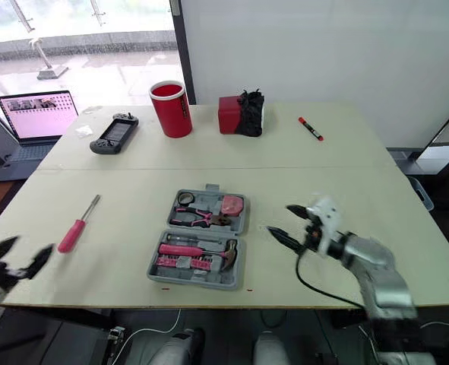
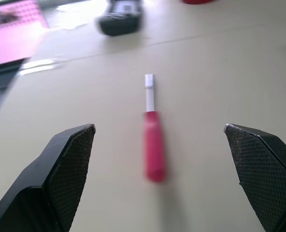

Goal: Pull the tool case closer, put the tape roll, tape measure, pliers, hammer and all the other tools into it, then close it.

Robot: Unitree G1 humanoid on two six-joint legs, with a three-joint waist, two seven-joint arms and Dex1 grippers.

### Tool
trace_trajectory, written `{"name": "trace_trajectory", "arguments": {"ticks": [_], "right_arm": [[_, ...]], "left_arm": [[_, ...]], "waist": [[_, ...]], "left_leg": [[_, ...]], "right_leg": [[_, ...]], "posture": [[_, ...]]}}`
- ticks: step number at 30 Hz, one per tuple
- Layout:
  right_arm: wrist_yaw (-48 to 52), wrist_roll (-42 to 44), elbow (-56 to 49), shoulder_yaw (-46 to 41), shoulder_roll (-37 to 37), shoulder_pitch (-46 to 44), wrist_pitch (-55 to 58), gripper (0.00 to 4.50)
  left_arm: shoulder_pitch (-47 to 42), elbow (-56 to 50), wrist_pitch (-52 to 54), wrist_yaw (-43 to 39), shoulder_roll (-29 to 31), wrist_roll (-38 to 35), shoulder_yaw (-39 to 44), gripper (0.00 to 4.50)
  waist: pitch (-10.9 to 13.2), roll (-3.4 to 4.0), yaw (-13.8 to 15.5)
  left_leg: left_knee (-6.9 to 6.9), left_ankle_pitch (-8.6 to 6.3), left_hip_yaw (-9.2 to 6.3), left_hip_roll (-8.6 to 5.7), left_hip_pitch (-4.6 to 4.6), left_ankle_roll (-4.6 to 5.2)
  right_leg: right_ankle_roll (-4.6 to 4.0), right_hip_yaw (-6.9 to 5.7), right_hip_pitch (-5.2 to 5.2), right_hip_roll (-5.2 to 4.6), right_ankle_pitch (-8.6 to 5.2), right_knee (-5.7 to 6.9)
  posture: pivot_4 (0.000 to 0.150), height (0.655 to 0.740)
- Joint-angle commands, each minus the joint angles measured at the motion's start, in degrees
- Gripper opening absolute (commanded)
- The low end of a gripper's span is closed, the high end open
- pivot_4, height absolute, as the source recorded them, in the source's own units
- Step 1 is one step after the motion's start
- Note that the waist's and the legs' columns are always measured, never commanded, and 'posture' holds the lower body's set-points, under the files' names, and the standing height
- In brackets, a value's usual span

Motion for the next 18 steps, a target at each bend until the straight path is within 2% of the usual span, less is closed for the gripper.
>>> {"name": "trace_trajectory", "arguments": {"ticks": [1,9,18], "right_arm": [[-2.29,3.44,0.22,-5.73,0.75,2.14,-1.71,4.44],[-3.58,4.66,0.8,-5.12,1.68,0.27,-1.87,4.44],[5.23,11.36,-10.11,6.48,-4.5,-11.68,14.23,4.44]], "left_arm": [[2.77,1.5,-3.42,-1.24,-0.1,-0.26,2.0,4.5],[4.22,0.52,-3.04,-1.59,-0.74,-2.69,2.16,4.5],[8.68,-13.09,4.9,4.44,-4.73,-7.7,3.41,4.5]], "waist": [[0.02,0.01,-0.13],[0.03,-0.05,-0.02],[0.08,-0.03,-0.01]], "left_leg": [[0.02,0.0,0.11,0.0,0.02,0.0],[0.15,0.0,0.33,0.09,0.03,0.0],[0.15,-0.01,0.38,0.12,-0.01,0.0]], "right_leg": [[0.04,0.09,-0.01,-0.05,0.01,0.01],[-0.12,0.24,0.01,-0.11,-0.06,-0.03],[-0.09,0.31,-0.05,-0.11,-0.05,-0.06]], "posture": [[0.15,0.74],[0.15,0.74],[0.15,0.74]]}}
